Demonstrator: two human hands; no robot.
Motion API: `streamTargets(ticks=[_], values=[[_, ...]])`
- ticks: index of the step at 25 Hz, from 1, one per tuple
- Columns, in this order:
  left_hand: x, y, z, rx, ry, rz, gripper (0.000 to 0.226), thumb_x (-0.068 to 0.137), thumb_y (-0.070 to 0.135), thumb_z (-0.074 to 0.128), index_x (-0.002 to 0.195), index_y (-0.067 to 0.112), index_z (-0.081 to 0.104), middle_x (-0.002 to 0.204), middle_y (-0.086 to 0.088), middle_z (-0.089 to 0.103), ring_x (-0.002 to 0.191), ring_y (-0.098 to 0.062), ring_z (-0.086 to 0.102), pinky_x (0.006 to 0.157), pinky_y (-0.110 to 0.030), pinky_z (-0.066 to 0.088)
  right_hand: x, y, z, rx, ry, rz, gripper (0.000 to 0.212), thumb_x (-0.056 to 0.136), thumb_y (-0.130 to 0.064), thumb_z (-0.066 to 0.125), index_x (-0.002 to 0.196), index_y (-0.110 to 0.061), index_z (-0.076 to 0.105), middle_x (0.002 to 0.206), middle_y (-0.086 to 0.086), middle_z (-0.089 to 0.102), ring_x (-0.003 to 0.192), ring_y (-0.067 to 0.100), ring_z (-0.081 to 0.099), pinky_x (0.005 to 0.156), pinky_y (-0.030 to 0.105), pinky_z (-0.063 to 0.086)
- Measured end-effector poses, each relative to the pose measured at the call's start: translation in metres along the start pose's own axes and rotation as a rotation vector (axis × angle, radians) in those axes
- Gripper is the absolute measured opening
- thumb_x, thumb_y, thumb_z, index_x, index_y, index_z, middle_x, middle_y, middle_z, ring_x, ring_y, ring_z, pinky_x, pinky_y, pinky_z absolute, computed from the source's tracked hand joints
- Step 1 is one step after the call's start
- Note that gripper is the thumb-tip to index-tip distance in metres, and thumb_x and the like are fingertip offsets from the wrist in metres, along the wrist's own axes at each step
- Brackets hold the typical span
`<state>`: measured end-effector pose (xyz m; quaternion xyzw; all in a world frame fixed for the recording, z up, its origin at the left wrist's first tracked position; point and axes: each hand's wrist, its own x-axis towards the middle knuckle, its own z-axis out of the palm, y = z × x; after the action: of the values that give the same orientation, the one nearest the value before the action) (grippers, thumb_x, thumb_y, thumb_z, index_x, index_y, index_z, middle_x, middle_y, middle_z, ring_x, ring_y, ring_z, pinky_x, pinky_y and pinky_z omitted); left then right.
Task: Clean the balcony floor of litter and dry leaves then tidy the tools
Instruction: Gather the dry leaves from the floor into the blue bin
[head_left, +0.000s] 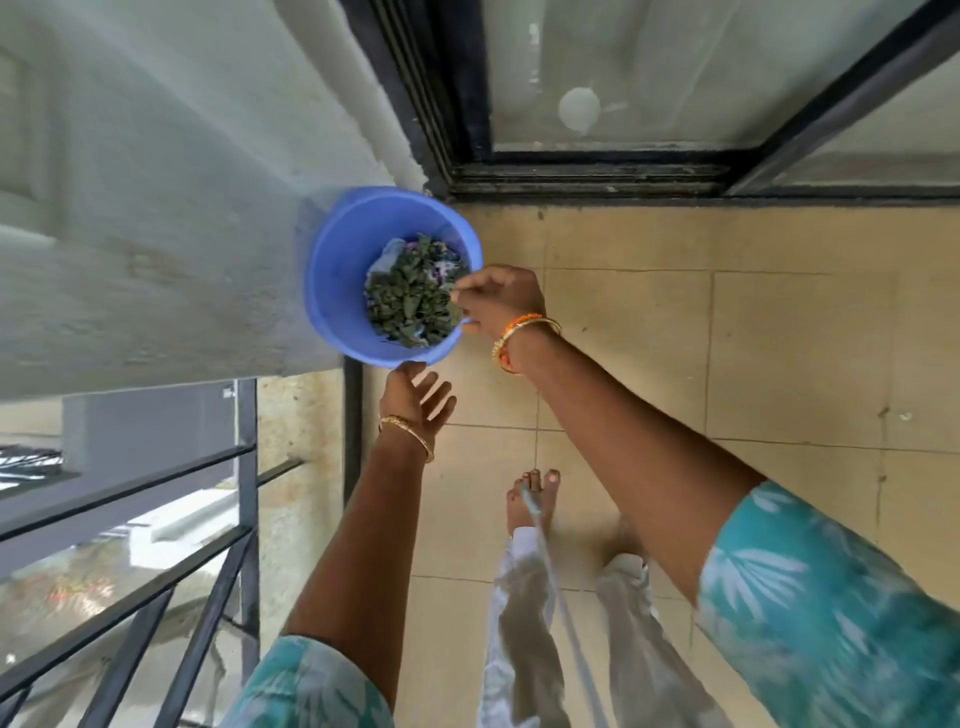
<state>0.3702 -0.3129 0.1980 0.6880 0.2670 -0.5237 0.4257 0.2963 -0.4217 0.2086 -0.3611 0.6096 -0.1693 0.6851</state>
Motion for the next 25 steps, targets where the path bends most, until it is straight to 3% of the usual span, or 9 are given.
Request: streamTargets(ticks=[3,6,8,11,13,16,19,22,25], values=[[0.013,0.018,-0.024,-0.084,-0.006,0.038,0.013,0.092,0.02,0.045,0.081,0.018,0.052,0.112,-0.006,0.054,0.084,-0.018,0.058,0.065,-0.029,0.048,0.022,0.01,0.028,-0.023,0.075,0.005,0.024,0.077,0.004,0.065,0.065,-0.016,0.059,0.068,0.013,0.061,0.049,0.019,0.054,0.047,0.026,0.053],[0.014,0.023,-0.034,-0.106,-0.017,0.055,0.014,0.093,0.018,0.046,0.084,0.021,0.056,0.112,-0.006,0.055,0.094,-0.021,0.057,0.066,-0.028,0.048,0.039,0.024,0.025,-0.077,0.211,0.034,0.028,0.074,0.001,0.062,0.06,-0.023,0.06,0.067,0.006,0.064,0.061,0.022,0.06,0.071,0.042,0.058],[0.009,0.02,-0.034,-0.07,-0.011,0.075,0.016,0.094,0.016,0.045,0.087,0.023,0.058,0.111,-0.005,0.056,0.1,-0.023,0.056,0.068,-0.027,0.049,0.034,0.031,0.018,-0.063,0.257,0.065,0.028,0.075,0.0,0.06,0.058,-0.023,0.061,0.066,0.007,0.065,0.062,0.022,0.061,0.073,0.043,0.058],[-0.004,0.012,-0.022,0.035,0.01,0.135,0.018,0.095,0.012,0.045,0.107,0.014,0.058,0.104,-0.005,0.059,0.098,-0.023,0.057,0.068,-0.027,0.049,0.01,0.036,0.002,-0.07,0.309,-0.004,0.021,0.076,-0.006,0.063,0.062,-0.022,0.062,0.068,0.002,0.066,0.068,0.019,0.065,0.073,0.033,0.058],[-0.017,0.007,-0.006,0.125,0.016,0.204,0.014,0.095,0.009,0.045,0.105,0.012,0.056,0.092,-0.002,0.06,0.093,-0.023,0.056,0.066,-0.029,0.047,-0.013,0.033,-0.018,-0.145,0.384,-0.126,0.017,0.077,-0.012,0.065,0.063,-0.018,0.059,0.059,-0.004,0.06,0.057,0.006,0.058,0.06,0.011,0.048],[-0.04,-0.008,0.027,0.354,-0.02,0.384,0.012,0.094,0.007,0.046,0.093,0.013,0.056,0.082,-0.001,0.06,0.083,-0.025,0.056,0.071,-0.032,0.048,-0.044,0.024,-0.06,-0.26,0.551,-0.333,0.04,0.079,-0.01,0.062,0.05,-0.02,0.037,0.042,-0.011,0.036,0.038,0.006,0.038,0.043,0.012,0.028],[-0.073,-0.036,0.068,0.701,-0.078,0.658,0.015,0.086,0.008,0.048,0.089,0.009,0.062,0.088,-0.018,0.065,0.081,-0.032,0.06,0.08,-0.033,0.05,-0.073,0.016,-0.12,-0.33,0.704,-0.488,0.038,0.074,-0.004,0.058,0.052,-0.016,0.03,0.045,-0.005,0.026,0.042,0.009,0.022,0.043,0.019,0.021],[-0.116,-0.069,0.11,1.06,-0.21,0.889,0.018,0.084,0.003,0.052,0.099,0.003,0.063,0.092,-0.01,0.064,0.081,-0.025,0.058,0.077,-0.027,0.046,-0.102,0.015,-0.185,-0.397,0.835,-0.507,0.032,0.071,-0.004,0.057,0.056,-0.018,0.033,0.049,-0.007,0.027,0.043,0.012,0.028,0.045,0.022,0.027],[-0.152,-0.112,0.15,1.396,-0.343,1.029,0.028,0.083,0.008,0.054,0.111,0.008,0.059,0.11,-0.011,0.062,0.102,-0.028,0.057,0.087,-0.033,0.047,-0.132,0.03,-0.257,-0.416,1.0,-0.474,0.021,0.069,-0.006,0.059,0.059,-0.015,0.042,0.056,0.0,0.044,0.051,0.021,0.044,0.056,0.031,0.041]])
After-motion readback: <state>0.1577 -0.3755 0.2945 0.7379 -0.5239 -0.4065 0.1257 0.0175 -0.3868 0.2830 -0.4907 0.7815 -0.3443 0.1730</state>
